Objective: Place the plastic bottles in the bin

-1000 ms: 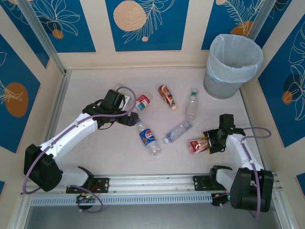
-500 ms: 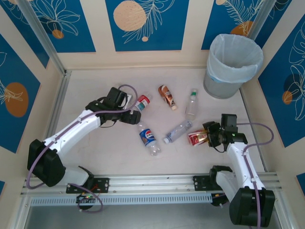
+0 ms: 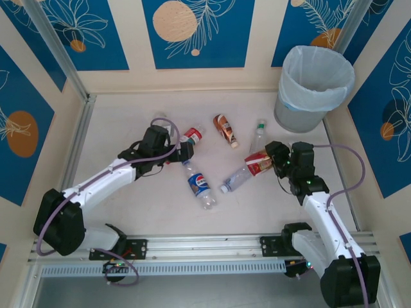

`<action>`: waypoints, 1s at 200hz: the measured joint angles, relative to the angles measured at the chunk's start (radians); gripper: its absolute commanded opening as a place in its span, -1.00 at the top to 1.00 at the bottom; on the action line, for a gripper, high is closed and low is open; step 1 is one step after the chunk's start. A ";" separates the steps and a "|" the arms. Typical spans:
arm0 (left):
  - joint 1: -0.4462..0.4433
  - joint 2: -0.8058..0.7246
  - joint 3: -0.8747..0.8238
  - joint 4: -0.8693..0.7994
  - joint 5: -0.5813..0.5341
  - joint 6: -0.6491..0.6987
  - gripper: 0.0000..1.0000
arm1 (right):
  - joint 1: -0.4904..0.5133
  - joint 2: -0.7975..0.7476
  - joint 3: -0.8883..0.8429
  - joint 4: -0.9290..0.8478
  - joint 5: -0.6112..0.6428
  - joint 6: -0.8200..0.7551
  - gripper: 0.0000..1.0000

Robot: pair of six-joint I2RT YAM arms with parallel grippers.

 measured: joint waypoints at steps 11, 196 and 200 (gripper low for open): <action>-0.002 0.006 0.006 0.047 0.018 -0.003 -0.98 | 0.024 0.008 0.000 0.047 0.027 0.000 0.03; -0.015 0.035 -0.029 0.329 0.334 0.035 -0.98 | -0.128 0.314 0.467 0.260 -0.069 -0.262 0.03; -0.016 0.033 -0.033 0.331 0.335 0.035 -0.98 | -0.134 0.322 0.477 0.266 -0.071 -0.262 0.03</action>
